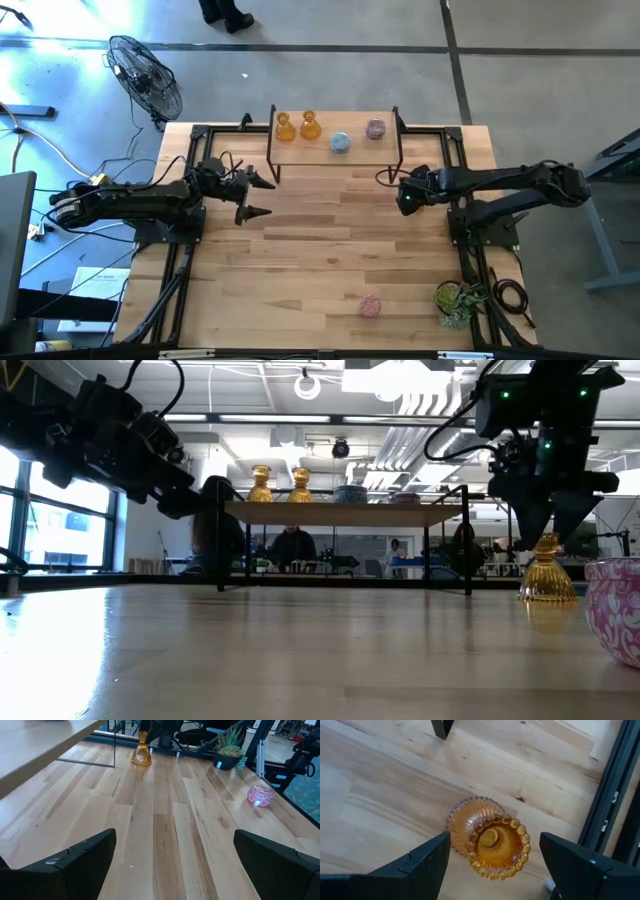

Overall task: Pick & Place candle stick holders
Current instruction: Put the orange candle holder on the shelf

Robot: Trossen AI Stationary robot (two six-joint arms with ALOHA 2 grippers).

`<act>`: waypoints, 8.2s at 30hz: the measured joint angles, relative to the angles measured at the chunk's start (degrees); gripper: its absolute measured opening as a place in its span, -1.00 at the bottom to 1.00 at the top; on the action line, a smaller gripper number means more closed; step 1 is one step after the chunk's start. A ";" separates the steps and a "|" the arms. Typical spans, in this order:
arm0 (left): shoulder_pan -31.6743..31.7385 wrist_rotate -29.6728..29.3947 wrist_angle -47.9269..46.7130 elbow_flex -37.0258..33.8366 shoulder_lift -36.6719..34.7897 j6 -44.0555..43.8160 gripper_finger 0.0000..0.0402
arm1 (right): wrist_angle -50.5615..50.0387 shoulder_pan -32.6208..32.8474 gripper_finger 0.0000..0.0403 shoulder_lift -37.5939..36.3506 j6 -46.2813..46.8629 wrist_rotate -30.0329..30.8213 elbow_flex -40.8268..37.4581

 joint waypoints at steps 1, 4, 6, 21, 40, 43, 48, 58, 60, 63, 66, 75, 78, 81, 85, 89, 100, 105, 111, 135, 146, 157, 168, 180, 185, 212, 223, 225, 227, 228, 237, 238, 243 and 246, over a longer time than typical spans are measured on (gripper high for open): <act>0.00 0.00 -0.17 0.00 0.01 0.00 0.99 | -0.01 -0.17 0.50 0.00 -0.36 -0.09 0.00; 0.00 0.00 -0.67 0.00 -0.02 0.02 0.99 | 0.02 -0.20 0.49 0.00 -1.05 0.01 0.00; 0.00 0.00 -0.95 0.00 -0.02 0.04 0.99 | 0.23 -0.20 0.47 0.00 -1.09 0.00 0.00; 0.00 -0.09 -0.93 0.00 0.00 0.15 0.99 | 0.22 -0.20 -0.22 0.00 -3.42 0.51 0.00; 0.00 -0.04 -1.11 0.00 0.00 0.00 0.99 | 6.57 4.06 -0.22 -0.09 -11.61 -2.36 0.05; 0.00 -0.11 -1.10 0.00 -0.01 0.02 0.99 | 8.60 5.51 -0.22 -0.46 -11.69 -3.35 0.11; 0.00 -0.13 -0.97 0.00 0.01 0.00 0.99 | 9.84 6.88 -0.22 -1.38 -11.60 -4.30 0.00; 0.00 -0.17 -0.99 0.00 -0.02 0.00 0.99 | 19.40 8.86 -0.22 -1.62 -16.43 -4.43 0.00; 0.00 -0.17 -0.99 0.00 -0.01 -0.02 0.99 | 21.90 8.98 -0.22 -1.62 -18.12 -4.35 0.00; 0.00 -0.16 -0.99 0.00 -0.02 -0.02 0.99 | 26.33 8.96 -0.22 -1.62 -20.62 -4.37 0.00; 0.00 -0.11 -1.10 0.00 0.00 -0.02 0.99 | 30.47 8.97 -0.22 -1.62 -23.26 -4.56 0.00; 0.00 -0.11 -1.17 0.00 0.00 -0.02 0.99 | 40.27 10.51 -0.22 -1.62 -28.84 -5.77 0.19; 0.00 -0.13 -1.17 0.00 0.00 0.02 0.99 | 40.52 11.50 -0.22 -1.62 -30.38 -4.72 2.22; 0.00 -0.15 -1.15 0.00 -0.02 0.04 0.99 | 40.99 12.70 -0.22 -1.62 -32.87 -3.28 5.53; 0.00 -0.15 -1.15 0.00 0.00 0.07 0.99 | 40.96 13.84 -0.22 -1.62 -37.19 -1.35 11.49; 0.00 -0.17 -1.15 0.00 -0.02 0.04 0.99 | 40.47 14.00 -0.22 -1.55 -41.90 -0.93 17.42; 0.00 -0.11 -1.00 0.00 0.00 -6.74 0.99 | 38.24 13.78 -0.22 -1.36 -44.70 0.40 20.50; 0.00 -0.11 -0.88 0.00 -0.02 -7.49 0.99 | 38.37 13.64 -0.22 -0.50 -44.70 0.57 20.50; 0.00 0.26 3.62 0.02 -0.02 -12.78 0.99 | 38.45 13.64 -0.22 0.61 -44.68 0.33 20.50; -4.28 12.34 1.08 19.61 -0.01 -19.09 0.99 | 41.99 9.27 -0.22 2.40 -47.63 -4.52 20.68; -14.70 1.77 -39.79 44.78 10.01 0.14 0.99 | 41.77 9.32 -0.22 6.54 -47.36 -8.02 20.65; -15.41 4.66 -51.06 59.95 25.03 3.30 0.99 | 46.48 13.05 -0.22 6.88 -49.07 -9.25 20.64; -15.56 -1.19 -48.62 65.03 34.86 4.22 0.99 | 46.66 15.08 -0.22 6.88 -48.79 -8.64 20.63; -16.25 3.28 -48.28 69.30 39.98 3.28 0.99 | 46.52 14.92 -0.22 7.98 -48.67 -8.50 20.63; -17.51 4.44 -48.08 69.97 41.80 3.32 0.99 | 47.01 14.84 -0.22 9.80 -48.96 -8.10 20.61; -20.01 0.37 -46.79 69.94 46.21 9.27 0.52 | 47.27 14.89 -0.22 9.60 -49.09 -8.50 20.61; -19.85 -0.37 -44.16 69.94 46.21 7.47 0.13 | 46.79 14.91 -0.22 9.60 -49.48 -8.27 20.61; -19.85 -0.45 -43.85 69.94 46.21 7.39 0.08 | 46.68 14.91 -0.22 9.60 -49.46 -8.28 20.61; -19.87 -0.91 -43.30 69.94 46.21 7.50 0.04 | 46.54 14.89 -0.22 9.60 -49.34 -8.39 20.61; -19.89 -1.10 -43.05 69.94 46.21 7.68 0.03 | 46.49 14.91 -0.22 9.60 -49.24 -8.50 20.61; -19.85 -4.57 -42.04 70.10 46.20 6.29 -0.25 | 46.15 14.89 -0.22 9.70 -49.78 -7.70 20.61; -19.85 -5.14 -42.04 70.10 46.20 6.28 -0.26 | 46.08 14.89 -0.22 9.70 -49.96 -7.54 20.61; -19.85 -5.60 -42.22 70.10 46.15 6.78 -0.26 | 46.13 14.91 -0.22 9.70 -50.63 -6.89 20.61; -19.85 -5.77 -42.35 70.10 46.11 7.12 -0.26 | 46.48 14.91 -0.22 9.70 -51.45 -6.77 20.59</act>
